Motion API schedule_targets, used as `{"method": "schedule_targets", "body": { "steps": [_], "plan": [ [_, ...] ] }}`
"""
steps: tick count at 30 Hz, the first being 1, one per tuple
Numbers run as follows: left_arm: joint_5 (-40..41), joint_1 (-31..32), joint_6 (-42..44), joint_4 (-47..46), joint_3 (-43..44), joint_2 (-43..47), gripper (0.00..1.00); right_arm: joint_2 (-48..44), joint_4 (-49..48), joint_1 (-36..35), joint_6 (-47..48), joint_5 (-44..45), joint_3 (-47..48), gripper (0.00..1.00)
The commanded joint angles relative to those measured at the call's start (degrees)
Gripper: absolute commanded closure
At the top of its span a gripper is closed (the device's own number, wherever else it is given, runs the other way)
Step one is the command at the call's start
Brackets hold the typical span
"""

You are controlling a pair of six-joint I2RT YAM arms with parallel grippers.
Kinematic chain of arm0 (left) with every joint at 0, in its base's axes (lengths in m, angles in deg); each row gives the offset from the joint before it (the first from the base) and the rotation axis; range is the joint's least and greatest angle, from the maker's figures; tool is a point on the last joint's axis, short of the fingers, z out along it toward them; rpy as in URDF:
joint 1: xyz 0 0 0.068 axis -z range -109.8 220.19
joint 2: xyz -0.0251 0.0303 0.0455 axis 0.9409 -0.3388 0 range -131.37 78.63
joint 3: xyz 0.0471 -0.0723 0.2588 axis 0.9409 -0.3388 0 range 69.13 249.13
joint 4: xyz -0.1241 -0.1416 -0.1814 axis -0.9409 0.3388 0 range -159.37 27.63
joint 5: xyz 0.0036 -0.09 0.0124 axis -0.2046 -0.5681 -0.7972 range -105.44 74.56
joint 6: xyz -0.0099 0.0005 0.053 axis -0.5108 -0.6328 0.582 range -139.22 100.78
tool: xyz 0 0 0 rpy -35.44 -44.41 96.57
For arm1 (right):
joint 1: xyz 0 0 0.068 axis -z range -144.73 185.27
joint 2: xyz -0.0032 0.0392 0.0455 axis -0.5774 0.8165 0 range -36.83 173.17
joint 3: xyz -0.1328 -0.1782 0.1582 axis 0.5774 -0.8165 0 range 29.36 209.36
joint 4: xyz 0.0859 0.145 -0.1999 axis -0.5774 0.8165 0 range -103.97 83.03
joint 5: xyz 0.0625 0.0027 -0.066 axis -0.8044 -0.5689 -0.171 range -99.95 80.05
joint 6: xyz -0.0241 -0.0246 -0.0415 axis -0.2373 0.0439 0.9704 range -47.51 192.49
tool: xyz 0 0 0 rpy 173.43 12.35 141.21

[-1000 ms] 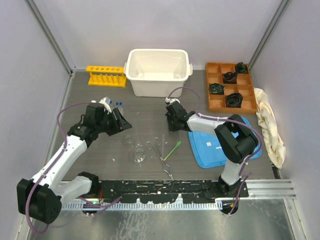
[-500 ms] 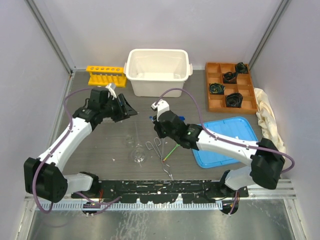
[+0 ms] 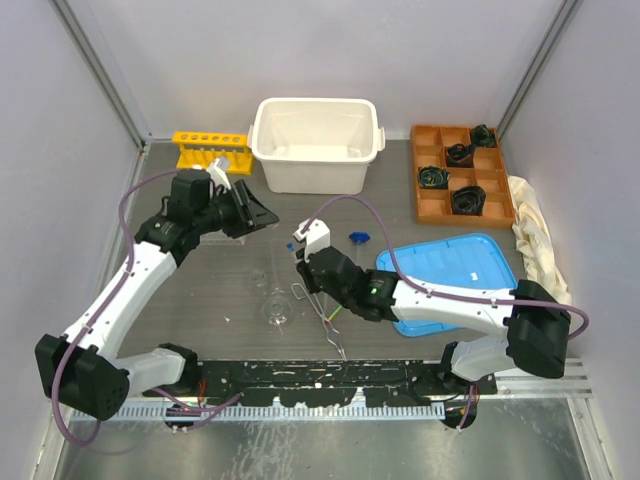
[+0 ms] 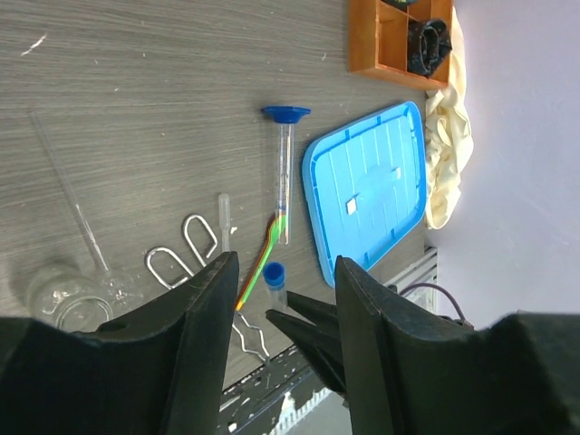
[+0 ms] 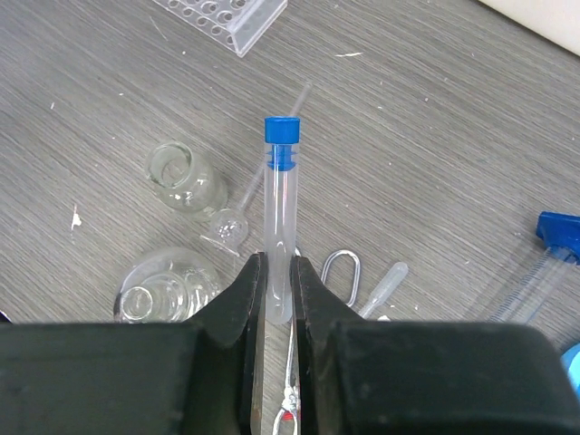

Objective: Organize the chemistry lab equipment
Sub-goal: Pick up the test tube at the center of the board.

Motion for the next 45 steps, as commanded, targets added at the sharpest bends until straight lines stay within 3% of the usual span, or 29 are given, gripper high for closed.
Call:
{"method": "schedule_targets", "body": {
  "steps": [1, 17, 40, 45],
  "plan": [
    [-2.71, 1.29, -1.00, -1.12, 0.75, 0.78, 0.51, 0.74, -4.35, -1.89, 0.29, 4.05, 3.32, 0.99],
    [-2.21, 4.96, -1.21, -0.86, -3.78, 0.74, 0.51, 0.74, -3.15, -3.14, 1.72, 6.57, 5.86, 0.99],
    [-1.27, 6.95, -3.17, -5.17, -3.64, -2.16, 0.59, 0.99, -3.19, -3.23, 1.61, 6.13, 6.01, 0.99],
    [-1.48, 7.61, -3.62, -6.41, -3.73, -3.01, 0.71, 1.17, -3.10, -3.23, 1.44, 6.14, 5.85, 0.99]
  ]
}}
